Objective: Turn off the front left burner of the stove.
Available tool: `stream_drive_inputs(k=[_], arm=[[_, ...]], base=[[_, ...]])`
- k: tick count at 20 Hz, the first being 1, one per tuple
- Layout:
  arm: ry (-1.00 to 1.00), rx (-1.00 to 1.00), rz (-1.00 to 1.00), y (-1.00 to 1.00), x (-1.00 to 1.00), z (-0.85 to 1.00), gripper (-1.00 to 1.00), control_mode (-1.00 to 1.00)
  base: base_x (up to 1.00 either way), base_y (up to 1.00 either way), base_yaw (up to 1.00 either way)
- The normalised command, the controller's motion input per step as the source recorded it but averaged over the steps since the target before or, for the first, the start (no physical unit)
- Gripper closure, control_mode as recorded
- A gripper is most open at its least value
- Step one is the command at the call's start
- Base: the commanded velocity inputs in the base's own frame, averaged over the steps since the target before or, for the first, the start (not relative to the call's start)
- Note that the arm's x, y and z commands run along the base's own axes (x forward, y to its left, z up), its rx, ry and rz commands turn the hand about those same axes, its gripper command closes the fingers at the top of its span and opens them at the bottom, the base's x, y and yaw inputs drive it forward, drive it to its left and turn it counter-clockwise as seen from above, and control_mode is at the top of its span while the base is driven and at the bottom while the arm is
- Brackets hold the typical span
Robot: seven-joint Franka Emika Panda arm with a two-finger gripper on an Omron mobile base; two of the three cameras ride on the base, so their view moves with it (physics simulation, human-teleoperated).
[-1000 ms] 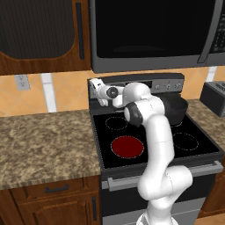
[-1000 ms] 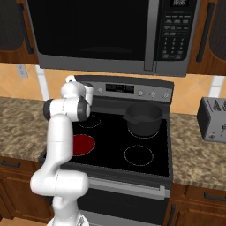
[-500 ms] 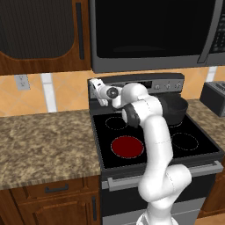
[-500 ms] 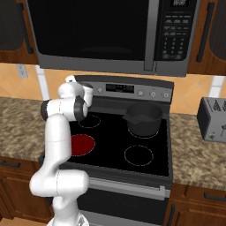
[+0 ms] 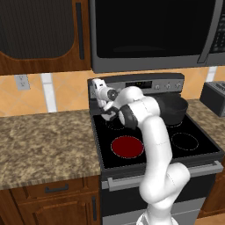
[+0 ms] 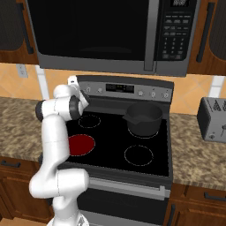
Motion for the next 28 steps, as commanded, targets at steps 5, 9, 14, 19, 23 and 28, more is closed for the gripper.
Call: stream_drive_inputs(k=[5,9,14,19,23,28], arm=[[0.00,0.29,-0.24,-0.05,0.00,0.01,1.00,-1.00],[0.03,0.35,-0.28,-0.10,0.00,0.06,1.00,-1.00],[0.08,0.43,-0.28,-0.13,0.00,0.10,1.00,-1.00],[0.10,0.52,-0.26,-0.14,0.00,0.18,1.00,-1.00],[0.10,0.60,-0.24,-0.05,0.07,0.22,1.00,-1.00],[0.10,0.68,-0.23,0.00,0.13,0.23,1.00,-1.00]], base=[[0.00,0.00,0.00],[0.00,0.00,0.00],[0.00,0.00,0.00],[0.00,0.00,0.00],[0.00,0.00,0.00],[0.00,0.00,0.00]])
